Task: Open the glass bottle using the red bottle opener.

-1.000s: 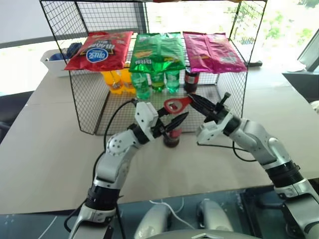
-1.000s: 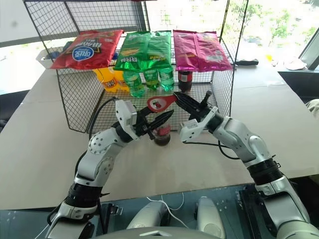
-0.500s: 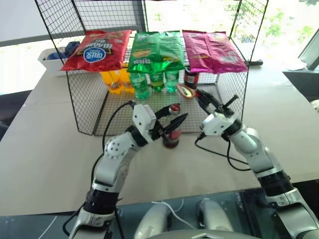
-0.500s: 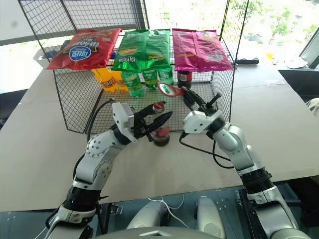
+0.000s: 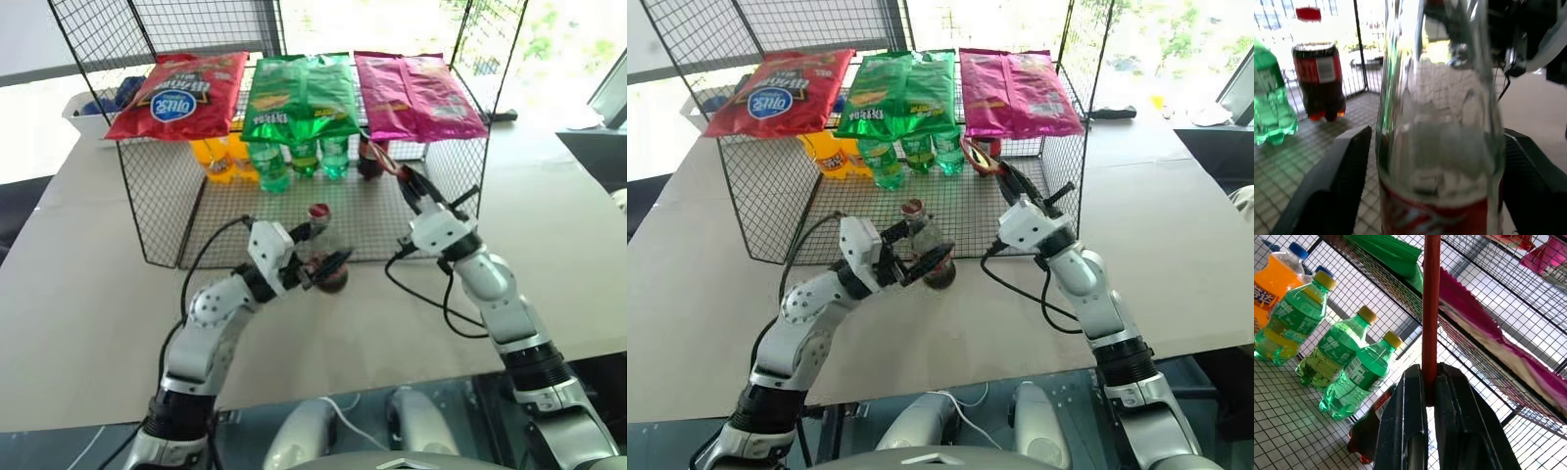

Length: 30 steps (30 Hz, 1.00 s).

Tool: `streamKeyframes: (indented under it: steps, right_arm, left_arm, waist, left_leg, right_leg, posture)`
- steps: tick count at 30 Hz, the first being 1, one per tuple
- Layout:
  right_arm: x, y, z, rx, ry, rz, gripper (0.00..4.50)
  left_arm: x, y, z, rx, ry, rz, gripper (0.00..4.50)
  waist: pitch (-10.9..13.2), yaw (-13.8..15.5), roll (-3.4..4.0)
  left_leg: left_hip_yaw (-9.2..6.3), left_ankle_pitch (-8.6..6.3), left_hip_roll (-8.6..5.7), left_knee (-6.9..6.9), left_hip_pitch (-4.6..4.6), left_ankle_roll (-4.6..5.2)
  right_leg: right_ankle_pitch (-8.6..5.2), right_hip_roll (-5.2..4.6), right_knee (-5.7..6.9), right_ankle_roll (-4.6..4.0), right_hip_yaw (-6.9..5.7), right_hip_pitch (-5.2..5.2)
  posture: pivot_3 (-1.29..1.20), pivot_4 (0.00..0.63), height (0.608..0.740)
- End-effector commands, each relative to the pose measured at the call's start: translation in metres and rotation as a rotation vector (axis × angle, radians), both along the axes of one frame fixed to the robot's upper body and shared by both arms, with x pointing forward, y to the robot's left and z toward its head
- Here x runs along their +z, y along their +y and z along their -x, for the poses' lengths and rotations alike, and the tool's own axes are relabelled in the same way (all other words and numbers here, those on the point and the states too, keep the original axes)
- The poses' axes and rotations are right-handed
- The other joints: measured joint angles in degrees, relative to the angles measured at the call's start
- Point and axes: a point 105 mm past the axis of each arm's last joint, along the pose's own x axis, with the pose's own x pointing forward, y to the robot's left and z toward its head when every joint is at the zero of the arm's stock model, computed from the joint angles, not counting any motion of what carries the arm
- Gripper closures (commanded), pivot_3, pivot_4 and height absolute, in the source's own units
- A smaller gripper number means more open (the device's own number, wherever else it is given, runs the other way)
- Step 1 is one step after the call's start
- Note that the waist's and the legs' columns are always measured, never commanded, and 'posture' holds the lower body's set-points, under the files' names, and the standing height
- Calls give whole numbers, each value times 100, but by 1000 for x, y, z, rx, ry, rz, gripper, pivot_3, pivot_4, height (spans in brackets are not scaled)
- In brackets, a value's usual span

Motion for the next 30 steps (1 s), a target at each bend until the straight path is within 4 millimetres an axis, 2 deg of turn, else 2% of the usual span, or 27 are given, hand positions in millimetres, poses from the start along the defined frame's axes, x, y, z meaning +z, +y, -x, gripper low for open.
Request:
streamKeyframes:
  steps: [1,4,14,30]
  right_arm:
    - [10,-6,2,-9,-37,-26,4500]
    - [8,-8,2,-13,-31,-22,4500]
    - [3,-11,2,-25,-18,-23,4500]
    - [-2,-11,0,-26,-11,-16,4500]
  left_arm:
    - [9,-1,-1,4,-45,0,58]
    - [10,-1,0,-1,-50,2,58]
    - [19,-5,5,-32,-75,35,58]
    - [46,-12,17,-90,-119,97,58]
  waist:
    - [0,4,0]
    - [0,-1,0]
    - [0,-15,0]
    - [-1,-32,0]
  left_leg:
    - [-3,0,-3,1,-14,0]
    - [0,1,-6,9,-64,0]
    - [1,1,-6,9,-67,0]
    - [7,1,-8,20,-67,0]
  right_leg:
    - [2,-1,1,-3,-2,-13]
    - [11,-14,2,-15,0,-62]
    - [12,-13,3,-16,0,-66]
    - [15,-9,10,-19,3,-66]
  posture:
    - [0,150,734]
    - [0,150,734]
    - [0,150,734]
    - [0,150,734]
